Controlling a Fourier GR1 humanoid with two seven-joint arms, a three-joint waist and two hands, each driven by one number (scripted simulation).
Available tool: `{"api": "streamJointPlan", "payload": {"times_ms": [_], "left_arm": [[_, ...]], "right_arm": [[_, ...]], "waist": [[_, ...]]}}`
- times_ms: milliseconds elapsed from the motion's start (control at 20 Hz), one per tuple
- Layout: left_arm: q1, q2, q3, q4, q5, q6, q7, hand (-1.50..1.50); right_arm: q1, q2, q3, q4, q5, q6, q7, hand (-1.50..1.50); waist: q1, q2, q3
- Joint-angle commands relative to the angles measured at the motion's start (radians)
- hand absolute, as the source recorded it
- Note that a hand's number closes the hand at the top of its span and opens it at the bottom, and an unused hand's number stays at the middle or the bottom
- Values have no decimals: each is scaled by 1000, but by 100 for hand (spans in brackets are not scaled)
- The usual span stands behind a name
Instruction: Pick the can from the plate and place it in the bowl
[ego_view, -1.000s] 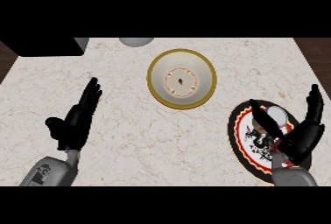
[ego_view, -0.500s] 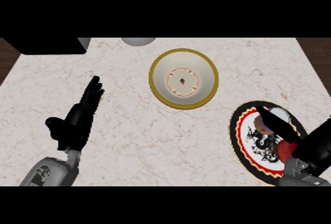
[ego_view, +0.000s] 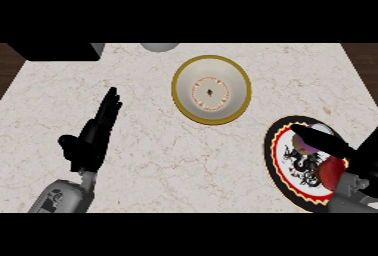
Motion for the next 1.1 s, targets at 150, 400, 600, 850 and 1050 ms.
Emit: {"api": "streamJointPlan", "payload": {"times_ms": [150, 400, 600, 850, 1050], "left_arm": [[45, -7, 54, -9, -1, -55, -16, 0], [62, -65, 38, -60, -91, -29, 36, 0], [60, -84, 49, -62, -101, -52, 54, 0], [46, -68, 148, 34, -78, -166, -17, 0], [-7, -111, 147, 2, -122, -139, 73, 0]], "right_arm": [[91, 18, -9, 0, -89, 72, 12, -150], [171, 48, 34, 19, -126, -23, -97, -150], [150, 48, 38, -59, -150, -47, -71, -150], [192, 46, 8, -53, -203, -64, -185, -150], [141, 49, 34, -40, -215, -106, -144, -150]], "waist": [[1, 0, 1], [2, 1, 1], [2, 0, 1], [0, 1, 1], [1, 1, 1]]}}
